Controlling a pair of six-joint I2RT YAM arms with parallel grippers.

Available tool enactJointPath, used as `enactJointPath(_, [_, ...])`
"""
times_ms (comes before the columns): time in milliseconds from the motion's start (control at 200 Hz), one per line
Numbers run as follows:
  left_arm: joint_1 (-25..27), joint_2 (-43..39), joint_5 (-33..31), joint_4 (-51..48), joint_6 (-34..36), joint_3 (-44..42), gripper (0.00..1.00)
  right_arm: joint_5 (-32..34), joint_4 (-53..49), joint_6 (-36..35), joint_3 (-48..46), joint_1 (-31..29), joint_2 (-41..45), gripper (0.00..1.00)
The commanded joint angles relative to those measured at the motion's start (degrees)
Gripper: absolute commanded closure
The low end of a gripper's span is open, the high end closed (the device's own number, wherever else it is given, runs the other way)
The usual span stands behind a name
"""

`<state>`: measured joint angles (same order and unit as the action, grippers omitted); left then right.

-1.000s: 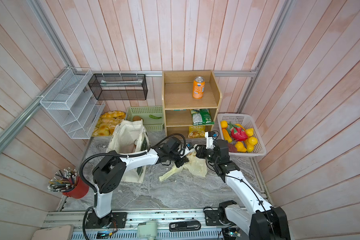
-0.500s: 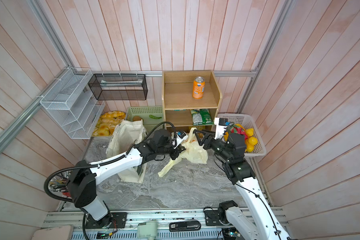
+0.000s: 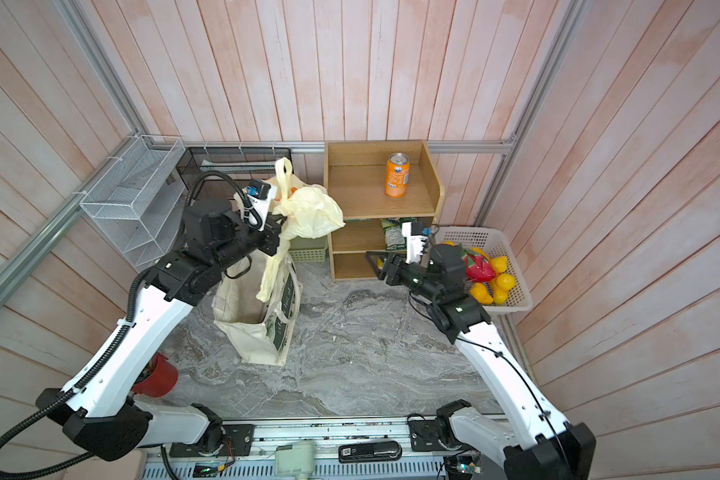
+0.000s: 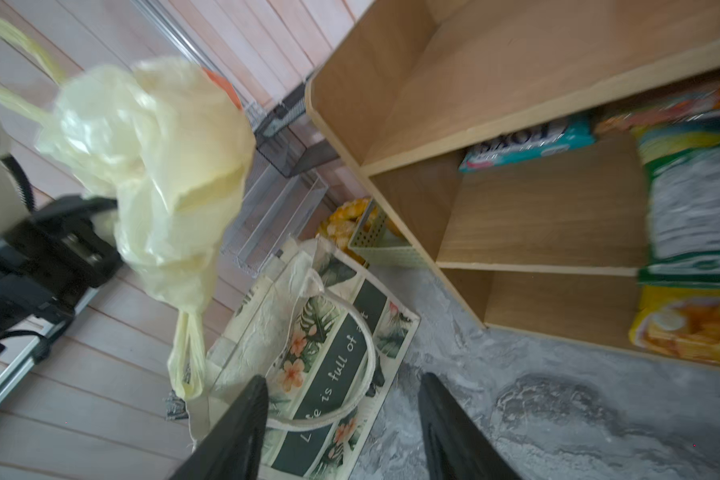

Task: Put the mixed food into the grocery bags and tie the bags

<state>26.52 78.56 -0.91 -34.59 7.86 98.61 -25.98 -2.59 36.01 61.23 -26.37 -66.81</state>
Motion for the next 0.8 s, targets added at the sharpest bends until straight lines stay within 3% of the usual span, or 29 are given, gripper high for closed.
enactJointPath(0, [-2.8, 0.7, -6.3, -11.3, 2.5, 3.6, 1.0, 1.7, 1.8, -1.1, 6.2, -6.3, -6.9, 0.36])
enactJointPath(240, [-6.3, 1.4, -11.0, -17.4, 1.1, 8.8, 1.0, -0.1, 2.3, -1.3, 18.0, -14.7, -24.7, 0.33])
enactJointPath(510, [-6.6, 1.2, -10.4, -20.5, -0.6, 8.0, 1.0, -3.1, 0.9, -0.9, 30.2, -17.8, -40.2, 0.35])
enactJointPath(555, [-6.6, 1.1, -10.1, -21.1, -0.8, 7.7, 1.0, -3.7, 0.3, -1.3, 31.9, -17.8, -42.0, 0.42])
enactJointPath(595, [-6.6, 1.2, -10.1, -21.7, -0.8, 7.6, 1.0, -4.1, -0.3, -1.7, 32.7, -17.7, -42.9, 0.54])
enactJointPath(710, [-6.5, 1.3, -8.9, -23.9, -1.0, 7.1, 1.0, -4.3, 0.3, -2.5, 30.7, -17.1, -40.9, 1.0])
enactJointPath(795, [-6.5, 1.6, -7.3, -25.2, -1.1, 6.8, 1.0, -3.6, 1.1, -2.7, 28.0, -16.7, -37.4, 1.0])
